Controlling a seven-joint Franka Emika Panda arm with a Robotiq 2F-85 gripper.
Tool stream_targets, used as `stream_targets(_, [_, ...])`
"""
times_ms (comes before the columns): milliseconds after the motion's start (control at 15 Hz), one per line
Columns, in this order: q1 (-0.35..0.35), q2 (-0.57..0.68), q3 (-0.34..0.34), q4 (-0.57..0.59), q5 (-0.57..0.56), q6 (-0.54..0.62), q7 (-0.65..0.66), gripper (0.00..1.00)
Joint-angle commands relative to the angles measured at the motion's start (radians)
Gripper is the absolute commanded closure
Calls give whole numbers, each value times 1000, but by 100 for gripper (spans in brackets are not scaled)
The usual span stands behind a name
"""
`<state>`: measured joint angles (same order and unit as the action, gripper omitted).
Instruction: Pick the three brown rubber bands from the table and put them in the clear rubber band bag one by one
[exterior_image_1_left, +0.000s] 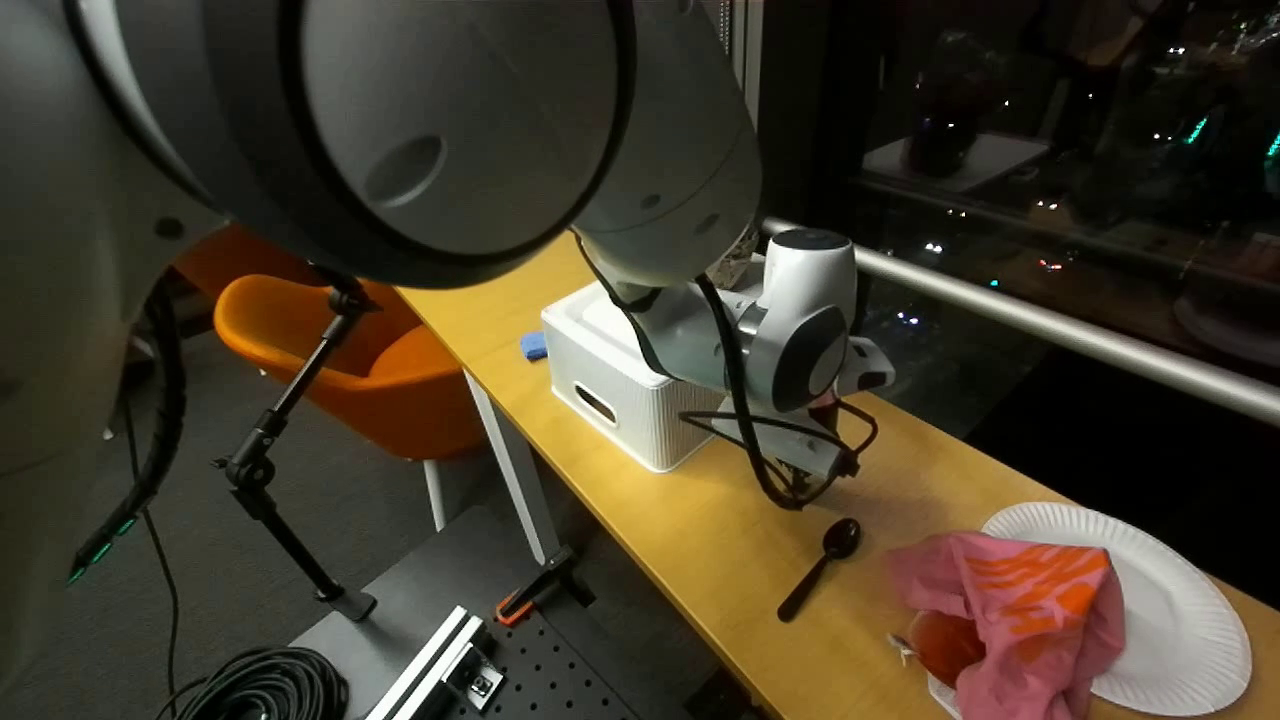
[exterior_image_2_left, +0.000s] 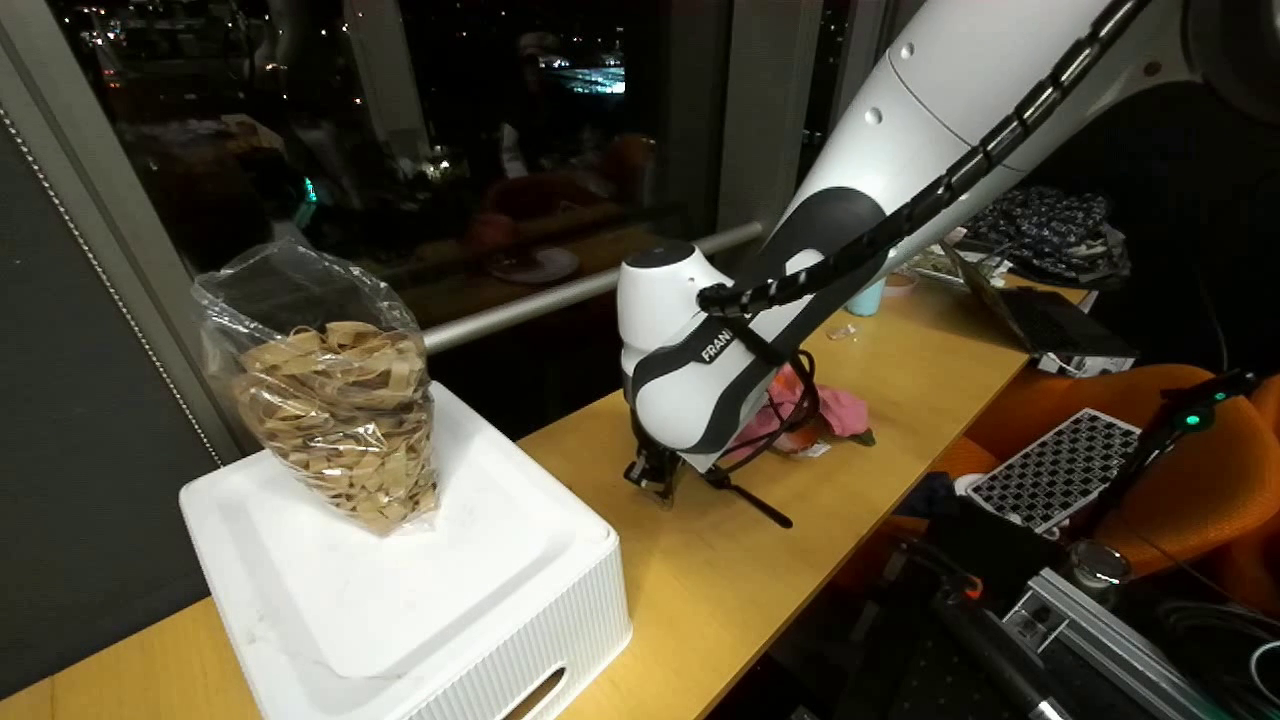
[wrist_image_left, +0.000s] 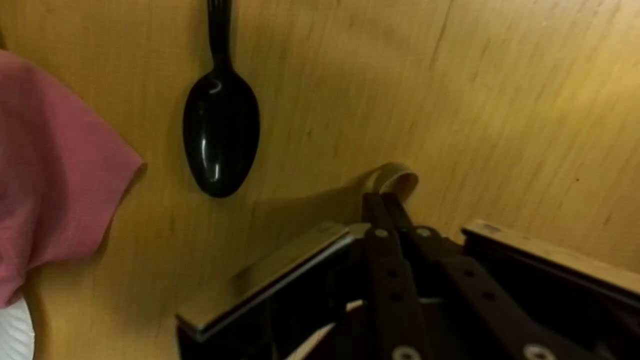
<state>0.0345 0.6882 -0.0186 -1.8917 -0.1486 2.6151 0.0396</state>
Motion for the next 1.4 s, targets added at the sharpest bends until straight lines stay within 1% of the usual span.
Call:
stream_targets(0, [3,-82,-13,-31,23,-30,12,100])
stream_targets(400, [27,-270,-38,-48,-10,-102,47,100])
stream_targets(667, [50,-408,-39,-7,-60,-190,73,100])
stream_targets(867, [76,-496,-17,49,-127,-261,101,100])
stream_targets(1000, [97,-524,13,97,-154,-303,107,100])
stream_targets(1133, [123,-513,45,151,-179,-332,117,100])
stream_targets(1333, [150,-470,90,205,-175,-317,84,100])
